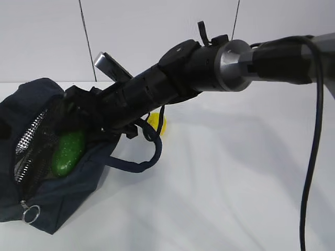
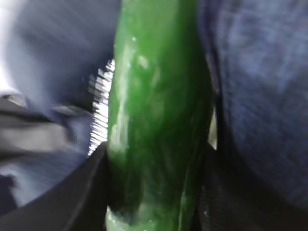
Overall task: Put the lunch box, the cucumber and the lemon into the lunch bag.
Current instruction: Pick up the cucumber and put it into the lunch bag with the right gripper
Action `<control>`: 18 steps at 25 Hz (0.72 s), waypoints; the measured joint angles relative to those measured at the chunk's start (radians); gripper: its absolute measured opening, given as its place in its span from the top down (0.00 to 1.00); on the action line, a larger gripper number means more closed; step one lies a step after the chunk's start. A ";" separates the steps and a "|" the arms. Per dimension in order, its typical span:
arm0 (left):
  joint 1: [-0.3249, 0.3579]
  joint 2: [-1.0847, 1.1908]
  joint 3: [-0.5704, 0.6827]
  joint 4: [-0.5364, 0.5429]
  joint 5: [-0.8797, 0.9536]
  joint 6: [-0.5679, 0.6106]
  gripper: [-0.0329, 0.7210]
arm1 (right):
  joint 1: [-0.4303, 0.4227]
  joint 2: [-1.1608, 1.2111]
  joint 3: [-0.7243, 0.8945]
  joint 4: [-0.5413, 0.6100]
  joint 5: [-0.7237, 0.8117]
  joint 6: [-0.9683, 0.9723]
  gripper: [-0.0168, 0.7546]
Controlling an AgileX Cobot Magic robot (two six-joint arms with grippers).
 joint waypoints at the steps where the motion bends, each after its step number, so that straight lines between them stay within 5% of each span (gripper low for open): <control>1: 0.000 0.000 0.000 -0.005 0.000 0.000 0.96 | 0.000 0.002 0.000 -0.019 0.000 0.009 0.50; 8: 0.000 0.000 0.000 -0.039 -0.002 -0.002 0.96 | 0.000 0.019 0.000 -0.036 0.022 0.061 0.50; 18: 0.000 0.000 0.000 -0.044 -0.002 -0.002 0.96 | 0.001 0.038 0.000 0.105 0.094 0.064 0.50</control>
